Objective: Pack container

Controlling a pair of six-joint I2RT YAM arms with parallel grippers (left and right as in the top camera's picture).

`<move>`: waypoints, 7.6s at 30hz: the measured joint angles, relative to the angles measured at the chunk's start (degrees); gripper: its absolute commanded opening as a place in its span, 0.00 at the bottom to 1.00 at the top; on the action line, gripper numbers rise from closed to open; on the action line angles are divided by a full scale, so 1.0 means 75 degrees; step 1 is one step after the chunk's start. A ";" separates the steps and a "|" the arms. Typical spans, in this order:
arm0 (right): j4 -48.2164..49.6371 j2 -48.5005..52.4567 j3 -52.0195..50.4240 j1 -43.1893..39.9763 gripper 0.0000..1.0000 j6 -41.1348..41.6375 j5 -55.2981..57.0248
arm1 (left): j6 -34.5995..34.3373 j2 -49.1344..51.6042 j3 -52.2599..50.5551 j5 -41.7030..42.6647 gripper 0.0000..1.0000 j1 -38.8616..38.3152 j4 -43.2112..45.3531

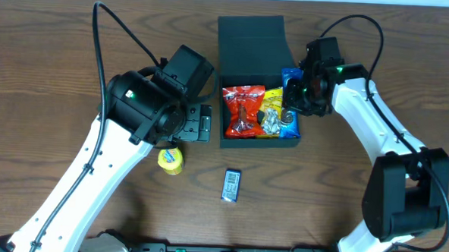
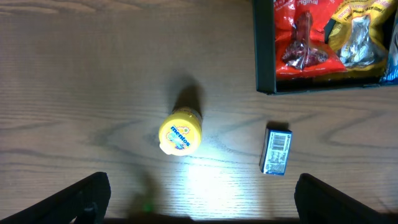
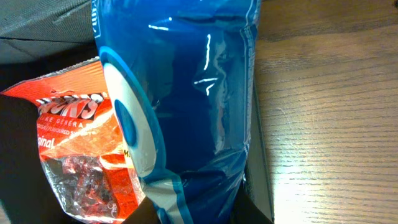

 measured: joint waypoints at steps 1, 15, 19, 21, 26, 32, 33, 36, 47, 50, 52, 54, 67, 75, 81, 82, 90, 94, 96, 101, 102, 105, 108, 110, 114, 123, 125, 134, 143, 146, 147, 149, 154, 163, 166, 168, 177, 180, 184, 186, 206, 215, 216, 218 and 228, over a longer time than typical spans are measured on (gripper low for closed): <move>-0.0006 0.0000 0.0000 0.0012 0.01 0.0000 0.0020 | 0.0000 0.0000 0.0000 0.0003 0.95 0.0000 0.0000; -0.0029 0.0149 0.0000 0.0157 0.53 0.0029 0.0117 | 0.0000 0.0000 0.0000 0.0000 0.95 0.0000 0.0003; -0.0029 0.0149 0.0000 0.0210 0.76 -0.0006 0.0023 | 0.0000 0.0000 0.0000 0.0000 0.95 0.0000 0.0000; -0.0029 0.0149 0.0000 0.0219 0.84 -0.0044 0.0003 | 0.0000 0.0000 0.0000 0.0000 0.95 0.0000 0.0000; -0.0015 0.0149 0.0000 0.0221 0.99 -0.0058 -0.0242 | 0.0000 0.0000 0.0000 0.0000 0.95 0.0000 0.0000; 0.0012 0.0149 0.0000 0.0204 0.99 -0.0064 -0.0889 | 0.0000 0.0000 0.0000 0.0000 0.95 0.0000 0.0000; 0.0032 0.0149 0.0000 0.0207 0.99 -0.0064 -0.1017 | 0.0000 0.0000 0.0000 0.0000 0.95 0.0000 0.0000; 0.0052 0.0105 0.0000 0.0207 0.99 -0.0064 -0.1276 | 0.0000 0.0000 0.0000 0.0000 0.95 0.0000 0.0000; -0.0125 -0.1786 0.0495 0.0207 0.99 -0.0067 -0.0988 | 0.0026 0.0000 0.0000 0.0000 0.95 0.0000 -0.0003; -0.0347 -0.2031 0.0565 0.0210 0.99 -0.0064 -0.0968 | 0.0023 0.0000 0.0000 0.0000 0.95 0.0000 -0.0003; -0.0507 -0.1976 0.0565 0.0248 0.99 -0.0085 -0.0941 | 0.0023 0.0000 0.0000 0.0000 0.95 0.0000 0.0000; -0.0557 -0.1804 0.0562 0.0367 0.99 -0.0137 -0.0912 | 0.0026 0.0000 0.0000 0.0000 0.95 0.0000 0.0000; -0.1160 -0.0382 0.0548 0.1428 0.99 -0.0513 -0.0857 | 0.0023 0.0000 0.0000 0.0000 0.95 0.0000 0.0000; -0.1440 -0.0090 0.0533 0.1428 0.99 -0.0522 -0.0504 | 0.0026 0.0000 0.0000 0.0000 0.95 0.0000 -0.0003; -0.1792 -0.0090 0.0533 0.1428 0.99 -0.0568 -0.0038 | 0.0026 0.0000 0.0000 0.0000 0.95 0.0000 0.0000; -0.1813 -0.0090 0.0533 0.1428 0.99 -0.0568 0.0050 | 0.0026 0.0000 0.0000 0.0000 0.95 0.0000 0.0000; -0.1597 -0.0090 0.0533 0.1428 0.99 -0.0571 0.0289 | 0.0023 0.0000 0.0000 0.0000 0.95 0.0000 0.0000; -0.1186 -0.0093 0.0536 0.1422 0.99 -0.0577 0.0184 | 0.0026 0.0000 0.0000 0.0000 0.95 0.0000 -0.0003; -0.1000 -0.0093 0.0536 0.1402 0.99 -0.0577 0.0154 | 0.0026 0.0000 0.0000 0.0000 0.95 0.0000 0.0000; -0.0358 -0.0093 0.0536 0.1099 0.99 -0.0577 0.0076 | 0.0026 0.0000 0.0003 0.0000 0.95 0.0000 -0.0003; -0.0277 -0.0093 0.0536 0.1023 0.99 -0.0577 0.0079 | 0.0026 0.0000 0.0000 0.0000 0.95 0.0000 0.0000; 0.0131 -0.0093 0.0539 0.0705 0.99 -0.0580 0.0082 | 0.0026 0.0000 0.0000 0.0000 0.95 0.0000 0.0000; 0.0469 -0.0099 0.0542 0.0437 0.99 -0.0580 0.0044 | 0.0026 0.0000 0.0000 0.0000 0.95 0.0000 0.0000; 0.0548 -0.0099 0.0548 0.0294 0.99 -0.0577 -0.0009 | 0.0026 0.0000 0.0000 0.0003 0.95 0.0000 0.0000; 0.0580 -0.0099 0.0548 0.0166 0.99 -0.0580 -0.0146 | 0.0023 0.0000 0.0000 0.0000 0.95 0.0000 0.0029; 0.1078 -0.0099 0.0574 0.0154 0.99 -0.0632 -0.1180 | 0.0026 0.0000 0.0000 0.0003 0.95 0.0000 0.0117; 0.1070 -0.0099 0.0662 0.0157 0.99 -0.0653 -0.1419 | 0.0026 0.0000 0.0000 0.0003 0.95 0.0000 0.0117; 0.0501 -0.0163 0.1113 0.0137 0.99 -0.0778 -0.0764 | 0.0026 0.0000 0.0000 0.0000 0.95 0.0000 0.0119; 0.0446 -0.0166 0.1110 0.0134 0.99 -0.0863 0.0076 | 0.0026 0.0000 0.0000 0.0000 0.95 0.0000 0.0175; 0.0446 -0.0152 0.1113 0.0134 0.99 -0.0889 0.0219 | 0.0023 0.0000 0.0000 0.0000 0.95 0.0000 0.0178; 0.0446 -0.0137 0.1110 0.0134 0.99 -0.0892 0.0233 | 0.0023 0.0000 0.0003 0.0003 0.95 0.0000 0.0178; 0.0434 -0.0061 0.1113 0.0146 0.99 -0.0901 0.0262 | 0.0026 0.0000 0.0000 0.0000 0.95 0.0000 0.0178; 0.0408 0.0242 0.1110 0.0230 0.99 -0.0915 0.0338 | 0.0026 0.0000 0.0000 0.0000 0.95 0.0000 0.0178; 0.0393 0.0321 0.1110 0.0455 0.99 -0.0915 0.0434 | 0.0026 0.0000 0.0000 0.0000 0.95 0.0000 0.0178; 0.0332 0.0463 0.1110 0.0455 0.99 -0.0921 0.0478 | 0.0023 0.0000 0.0000 0.0000 0.95 0.0000 0.0178; 0.0283 0.0577 0.1110 0.0455 0.99 -0.0947 0.0560 | 0.0023 0.0000 0.0000 0.0003 0.95 0.0000 0.0178; 0.0067 0.0804 0.1102 0.0458 0.99 -0.0973 0.0784 | 0.0023 0.0000 0.0000 0.0000 0.95 0.0000 0.0178; 0.0070 0.0801 0.1102 0.0458 0.99 -0.0973 0.0804 | 0.0026 0.0000 0.0000 0.0000 0.95 0.0000 0.0178; 0.0070 0.0641 0.1105 0.0455 0.99 -0.0973 0.0839 | 0.0032 0.0000 0.0000 0.0000 0.95 0.0000 0.0178; 0.0064 0.0373 0.1105 0.0452 0.99 -0.0973 0.0854 | 0.0041 0.0000 0.0000 0.0000 0.95 0.0000 0.0178; -0.0146 -0.0679 0.0726 -0.1373 0.99 -0.5100 -0.6545 | 0.0143 0.0000 0.0000 0.0000 0.95 0.0000 -0.0026; 0.0367 0.0259 -0.0047 -0.1792 0.99 -0.5421 -0.8160 | 0.0143 0.0000 0.0000 0.0003 0.95 0.0000 0.0195; 0.0679 0.0495 -0.0052 -0.1786 0.99 -0.5249 -0.8291 | 0.0143 0.0000 0.0000 0.0000 0.95 0.0000 0.0210; 0.1174 0.0807 -0.0058 -0.1781 0.99 -0.4928 -0.8446 | 0.0143 0.0000 0.0000 0.0003 0.95 0.0000 0.0233; 0.2894 0.1472 -0.0070 -0.1781 0.99 -0.3351 -0.8690 | 0.0143 0.0000 0.0000 0.0003 0.95 0.0000 0.0236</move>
